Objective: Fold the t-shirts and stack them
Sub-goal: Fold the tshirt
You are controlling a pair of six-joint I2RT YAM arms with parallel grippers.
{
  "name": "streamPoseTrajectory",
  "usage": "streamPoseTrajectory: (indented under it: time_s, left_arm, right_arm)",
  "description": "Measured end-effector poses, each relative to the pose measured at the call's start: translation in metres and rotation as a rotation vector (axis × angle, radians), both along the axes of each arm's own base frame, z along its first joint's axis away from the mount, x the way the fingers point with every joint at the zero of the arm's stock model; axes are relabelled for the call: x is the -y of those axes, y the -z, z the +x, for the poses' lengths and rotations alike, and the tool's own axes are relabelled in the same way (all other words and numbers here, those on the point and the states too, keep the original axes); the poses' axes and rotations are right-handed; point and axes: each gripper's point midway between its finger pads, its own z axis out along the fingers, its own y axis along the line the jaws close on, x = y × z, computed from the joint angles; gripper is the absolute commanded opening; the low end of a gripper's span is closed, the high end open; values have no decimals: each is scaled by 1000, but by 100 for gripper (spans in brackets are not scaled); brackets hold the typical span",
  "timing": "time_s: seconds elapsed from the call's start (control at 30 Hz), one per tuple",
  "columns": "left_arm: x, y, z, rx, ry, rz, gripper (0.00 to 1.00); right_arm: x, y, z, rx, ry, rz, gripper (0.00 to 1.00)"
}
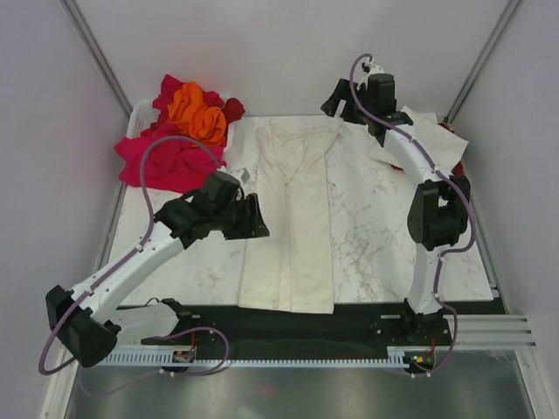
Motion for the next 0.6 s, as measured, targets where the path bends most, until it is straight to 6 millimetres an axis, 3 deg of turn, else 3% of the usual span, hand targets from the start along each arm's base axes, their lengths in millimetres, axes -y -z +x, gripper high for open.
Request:
streamPoseTrajectory:
  time_s: [0.1, 0.17, 0.23, 0.27, 0.33, 0.37, 0.5, 0.53, 0.6]
  left_arm:
    - [-25, 1, 7, 45, -59, 54, 58]
    - [-42, 16, 7, 25, -108, 90, 55]
    - [-56, 39, 3, -20, -148, 135, 54]
    - [-62, 53, -3, -55, -159, 156, 54]
    - [-69, 78, -15, -117, -167, 192, 54]
    - [-74, 91, -23, -153, -173, 212, 54]
    - [-83, 118, -43, -236, -191, 249, 54]
    - [-83, 122, -47, -252, -194, 248, 54]
    - [-82, 128, -55, -276, -191, 243, 53]
  right_arm:
    - [4, 60, -21, -154, 22, -31, 93]
    - [13, 115, -61, -318, 55, -86, 96]
    - [18, 146, -106, -423, 63, -134, 98]
    - [21, 154, -138, -475, 66, -156, 98]
    - [24, 148, -197, -505, 61, -165, 98]
    - [26, 134, -230, -487, 54, -159, 98]
    - [19, 73, -296, -325, 1, -102, 98]
    - [16, 64, -311, -302, -21, -93, 98]
    - [14, 68, -337, -314, -57, -91, 98]
